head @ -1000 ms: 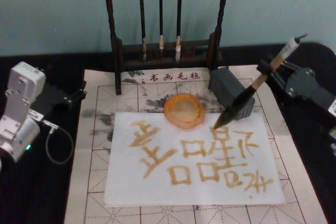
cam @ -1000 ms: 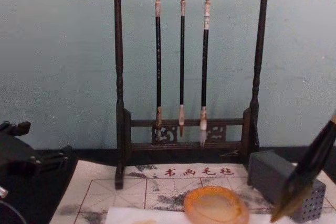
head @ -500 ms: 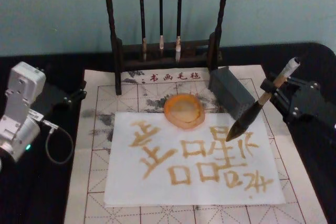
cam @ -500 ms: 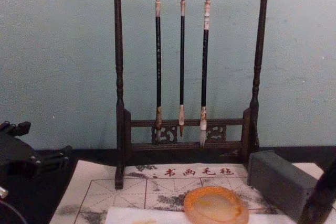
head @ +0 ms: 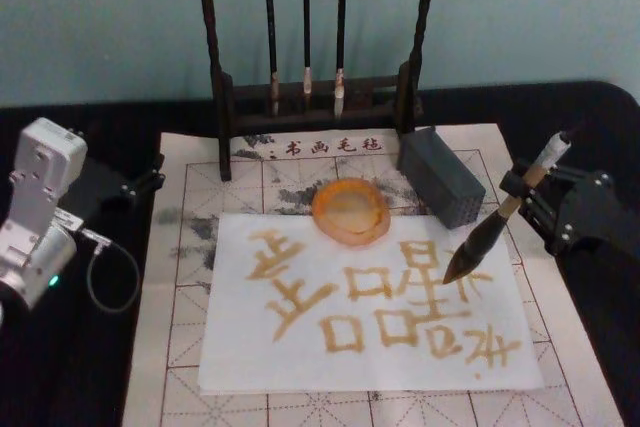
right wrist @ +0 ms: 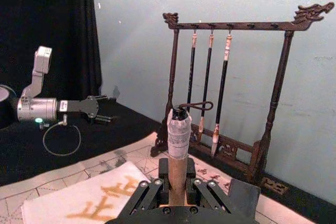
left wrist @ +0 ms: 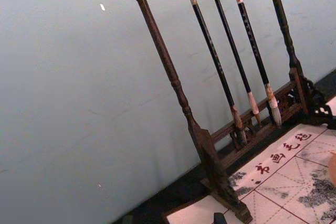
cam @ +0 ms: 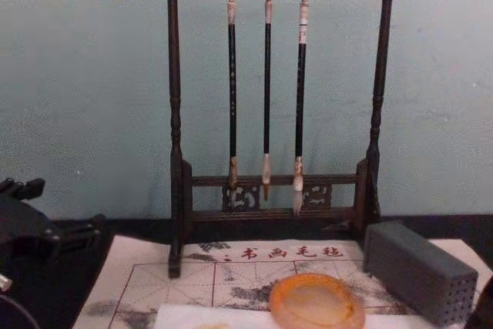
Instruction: Pick up the brush from the inkstone, write on the paper, then place the brush back to its original position.
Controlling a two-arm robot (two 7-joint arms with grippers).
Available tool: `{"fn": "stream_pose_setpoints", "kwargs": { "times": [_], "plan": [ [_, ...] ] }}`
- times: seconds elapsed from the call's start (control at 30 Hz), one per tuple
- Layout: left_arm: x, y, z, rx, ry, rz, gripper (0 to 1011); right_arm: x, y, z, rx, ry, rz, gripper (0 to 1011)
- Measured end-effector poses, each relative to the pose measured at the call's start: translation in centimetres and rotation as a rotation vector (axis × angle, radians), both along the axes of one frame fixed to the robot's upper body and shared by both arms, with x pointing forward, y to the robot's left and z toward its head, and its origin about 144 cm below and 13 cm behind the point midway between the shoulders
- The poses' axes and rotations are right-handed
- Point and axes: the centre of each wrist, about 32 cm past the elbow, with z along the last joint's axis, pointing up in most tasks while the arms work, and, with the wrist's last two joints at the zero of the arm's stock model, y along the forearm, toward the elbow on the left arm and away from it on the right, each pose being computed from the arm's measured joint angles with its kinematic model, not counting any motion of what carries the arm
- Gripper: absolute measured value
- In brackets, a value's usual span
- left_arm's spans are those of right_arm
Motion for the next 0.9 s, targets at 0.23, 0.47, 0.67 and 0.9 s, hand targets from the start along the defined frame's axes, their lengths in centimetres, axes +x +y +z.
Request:
{"fn": "stream_pose_setpoints", "kwargs": {
  "times": [0.23, 0.47, 0.67, 0.9],
  "plan": [
    [0.0, 0.0, 0.0, 0.0, 0.0, 0.0, 1001, -0.34, -0.45, -0.21, -0.015, -0.008, 0.0, 197],
    [0.0, 0.0, 0.0, 0.0, 0.0, 0.0, 1001, -0.59, -0.67, -0.39, -0.024, -0.011, 0.001, 197],
    [0.0, 0.0, 0.0, 0.0, 0.0, 0.0, 1001, -0.72, -0.71, -0.54, -0.029, -0.009, 0.005, 197],
    [0.0, 0.0, 0.0, 0.0, 0.0, 0.0, 1001, -0.9, -0.75, -0.59, -0.028, -0.006, 0.01, 197]
  ]
}}
